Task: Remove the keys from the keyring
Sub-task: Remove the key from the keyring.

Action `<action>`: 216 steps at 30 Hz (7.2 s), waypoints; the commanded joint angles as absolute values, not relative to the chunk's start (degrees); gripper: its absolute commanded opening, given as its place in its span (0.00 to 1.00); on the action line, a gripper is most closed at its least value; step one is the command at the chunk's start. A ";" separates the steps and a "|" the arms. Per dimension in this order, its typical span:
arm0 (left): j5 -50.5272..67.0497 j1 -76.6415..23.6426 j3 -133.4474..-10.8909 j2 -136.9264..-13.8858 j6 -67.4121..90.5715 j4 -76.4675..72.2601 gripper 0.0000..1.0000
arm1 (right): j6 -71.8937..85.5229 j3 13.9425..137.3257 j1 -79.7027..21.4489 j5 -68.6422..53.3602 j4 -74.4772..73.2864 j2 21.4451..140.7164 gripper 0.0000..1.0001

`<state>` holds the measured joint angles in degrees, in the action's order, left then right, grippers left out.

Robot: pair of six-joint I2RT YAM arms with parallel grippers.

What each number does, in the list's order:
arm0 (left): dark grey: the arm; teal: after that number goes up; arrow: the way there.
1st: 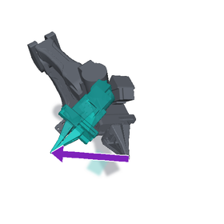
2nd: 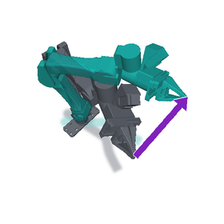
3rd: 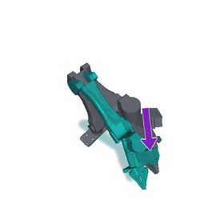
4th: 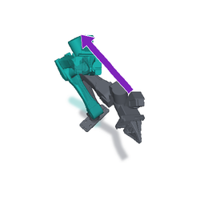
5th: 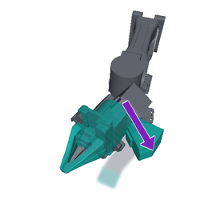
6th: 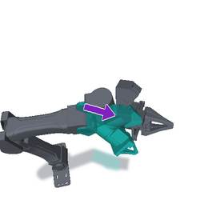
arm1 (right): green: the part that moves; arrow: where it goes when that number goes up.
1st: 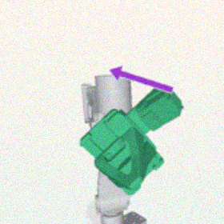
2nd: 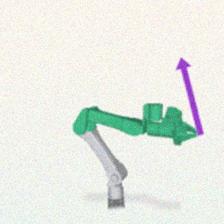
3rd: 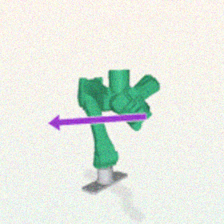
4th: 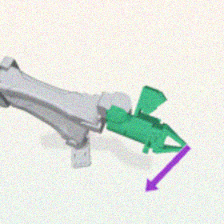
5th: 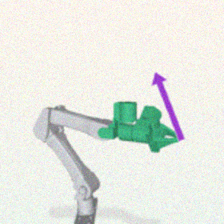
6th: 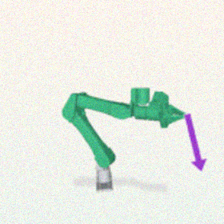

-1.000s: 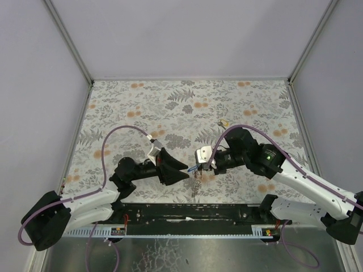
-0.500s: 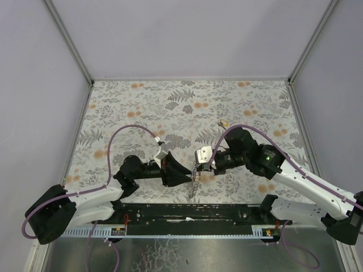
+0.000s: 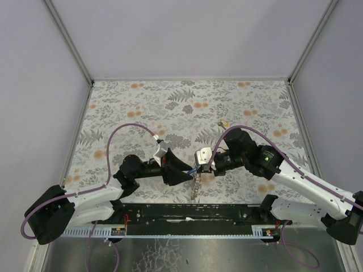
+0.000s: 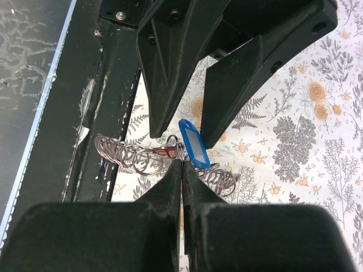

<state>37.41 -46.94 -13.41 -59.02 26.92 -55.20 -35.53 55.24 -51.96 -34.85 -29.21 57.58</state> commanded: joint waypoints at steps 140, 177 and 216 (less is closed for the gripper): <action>25.68 -58.52 -33.72 -50.22 -0.66 -5.37 0.00 | -7.53 55.67 -45.43 -40.38 -18.74 60.63 0.00; 25.75 -58.52 -24.12 -47.38 -3.92 -17.58 0.00 | -19.58 53.20 -42.01 -50.27 -19.14 53.72 0.35; 18.58 -58.49 -25.35 -47.70 7.40 -26.59 0.00 | -20.74 44.97 -51.49 -35.52 -17.34 53.46 0.29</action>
<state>20.75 -58.41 -24.53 -49.52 5.41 -18.28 -24.10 45.41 -51.07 -38.52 -22.68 54.15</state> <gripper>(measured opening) 0.034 0.290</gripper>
